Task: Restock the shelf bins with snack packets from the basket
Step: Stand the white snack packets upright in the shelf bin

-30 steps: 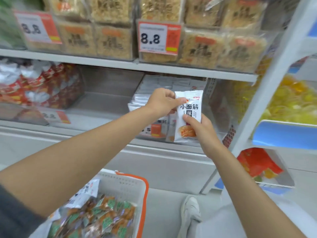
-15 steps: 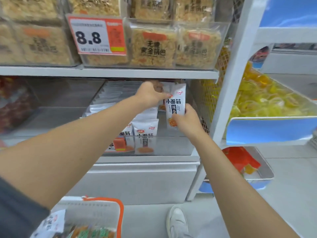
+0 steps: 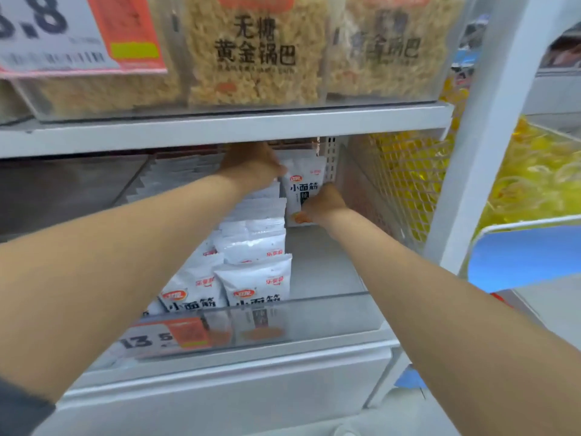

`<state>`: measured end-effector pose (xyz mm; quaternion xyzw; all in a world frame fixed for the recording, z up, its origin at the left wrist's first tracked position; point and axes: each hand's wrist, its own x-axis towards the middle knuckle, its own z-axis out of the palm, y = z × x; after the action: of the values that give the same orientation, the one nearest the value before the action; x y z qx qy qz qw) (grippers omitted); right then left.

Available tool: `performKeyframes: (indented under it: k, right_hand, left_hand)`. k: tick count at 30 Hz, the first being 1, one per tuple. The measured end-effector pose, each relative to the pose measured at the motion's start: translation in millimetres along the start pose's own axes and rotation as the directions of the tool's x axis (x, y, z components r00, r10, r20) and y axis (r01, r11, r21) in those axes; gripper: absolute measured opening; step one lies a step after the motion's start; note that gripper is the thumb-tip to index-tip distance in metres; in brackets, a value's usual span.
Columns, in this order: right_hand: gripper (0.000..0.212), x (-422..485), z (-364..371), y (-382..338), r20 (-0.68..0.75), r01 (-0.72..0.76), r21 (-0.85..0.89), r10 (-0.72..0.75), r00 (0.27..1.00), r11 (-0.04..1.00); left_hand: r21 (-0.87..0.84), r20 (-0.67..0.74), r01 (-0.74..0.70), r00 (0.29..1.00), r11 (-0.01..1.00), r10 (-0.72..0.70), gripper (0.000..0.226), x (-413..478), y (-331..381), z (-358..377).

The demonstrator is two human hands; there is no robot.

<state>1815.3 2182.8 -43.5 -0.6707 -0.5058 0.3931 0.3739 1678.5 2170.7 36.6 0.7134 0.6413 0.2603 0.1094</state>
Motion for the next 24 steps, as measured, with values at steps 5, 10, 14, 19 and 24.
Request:
performKeyframes:
  k: [5, 10, 14, 19, 24]
  right_hand:
    - [0.048, 0.2, 8.2, 4.8, 0.020, 0.124, -0.052, -0.124, 0.992, 0.991]
    - [0.054, -5.9, 4.0, 9.9, 0.050, 0.201, -0.074, -0.198, 0.979, 0.977]
    - [0.042, -9.0, 0.7, 9.9, -0.003, 0.203, -0.060, -0.204, 0.979, 0.977]
    - [0.041, -5.8, 2.8, 9.4, -0.001, 0.224, -0.076, -0.225, 0.974, 0.972]
    - [0.041, -2.6, 4.2, 9.9, -0.026, 0.217, -0.004, -0.217, 0.976, 0.976]
  left_hand:
    - [-0.062, 0.028, -0.006, 1.000, 0.998, 0.007, 0.018, 14.7, -12.0, 1.4]
    - [-0.145, -0.051, -0.008, 0.999, 0.989, 0.001, 0.009, 18.1, -19.1, 4.1]
    - [-0.178, -0.048, -0.036, 0.998, 0.983, 0.028, 0.005, 18.8, -20.2, 4.5]
    - [-0.186, -0.045, -0.056, 0.998, 0.981, 0.048, 0.012, 19.0, -20.3, 8.0]
    - [-0.173, -0.048, -0.042, 0.998, 0.984, 0.034, 0.018, 19.7, -20.4, 8.0]
